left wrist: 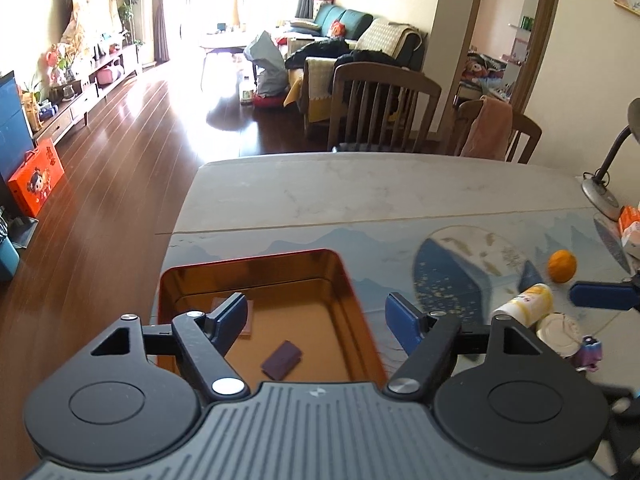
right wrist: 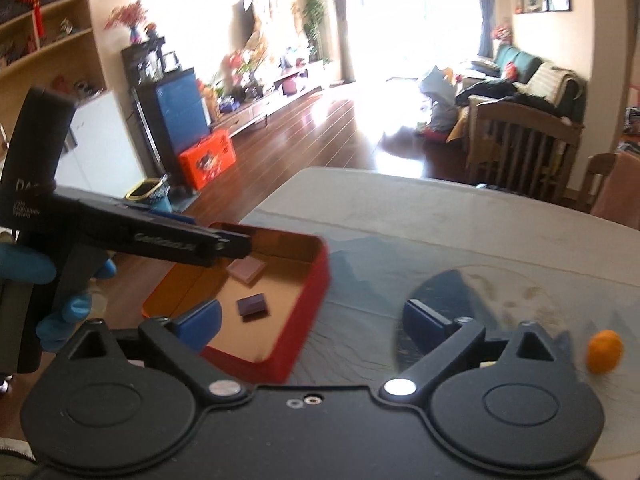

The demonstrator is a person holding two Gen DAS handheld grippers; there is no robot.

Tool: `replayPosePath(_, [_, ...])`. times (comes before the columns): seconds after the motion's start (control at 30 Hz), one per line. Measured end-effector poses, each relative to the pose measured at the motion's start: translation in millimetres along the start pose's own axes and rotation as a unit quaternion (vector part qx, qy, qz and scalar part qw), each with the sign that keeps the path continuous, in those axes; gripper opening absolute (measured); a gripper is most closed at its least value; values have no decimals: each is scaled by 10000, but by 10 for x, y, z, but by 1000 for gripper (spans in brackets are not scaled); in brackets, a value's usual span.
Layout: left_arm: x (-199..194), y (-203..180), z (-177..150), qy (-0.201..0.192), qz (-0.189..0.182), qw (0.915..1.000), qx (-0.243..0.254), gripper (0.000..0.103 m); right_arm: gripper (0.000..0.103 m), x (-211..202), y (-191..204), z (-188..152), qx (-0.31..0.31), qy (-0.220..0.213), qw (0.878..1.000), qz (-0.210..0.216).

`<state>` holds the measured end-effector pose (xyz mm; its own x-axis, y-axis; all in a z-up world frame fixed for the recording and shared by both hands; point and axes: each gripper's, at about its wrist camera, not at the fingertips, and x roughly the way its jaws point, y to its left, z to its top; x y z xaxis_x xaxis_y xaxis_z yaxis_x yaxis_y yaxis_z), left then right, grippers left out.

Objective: Organize rigid objects
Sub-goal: 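Withdraw both tools from the red tin back toward the remaining objects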

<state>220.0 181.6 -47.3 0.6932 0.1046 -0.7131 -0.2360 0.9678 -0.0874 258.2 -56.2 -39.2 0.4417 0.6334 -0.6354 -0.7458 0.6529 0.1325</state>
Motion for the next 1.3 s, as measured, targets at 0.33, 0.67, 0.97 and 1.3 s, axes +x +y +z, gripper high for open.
replayPosePath(0.33, [-199, -663, -93, -367, 137, 9992, 44, 83, 103, -639, -657, -292, 275, -391, 9985, -283])
replayPosePath(0.67, [-171, -1359, -224, -496, 118, 9986, 112, 86, 103, -1001, -1316, -634, 520, -406, 9967, -478])
replayPosePath(0.97, [39, -1873, -514, -150, -207, 9993, 262, 86, 103, -1093, -1867, -922, 684, -248, 9957, -581])
replayPosePath(1.3, [344, -2237, -1011, 712, -458, 9952, 492, 86, 102, -907, -2182, -1180, 584, 126, 9965, -581])
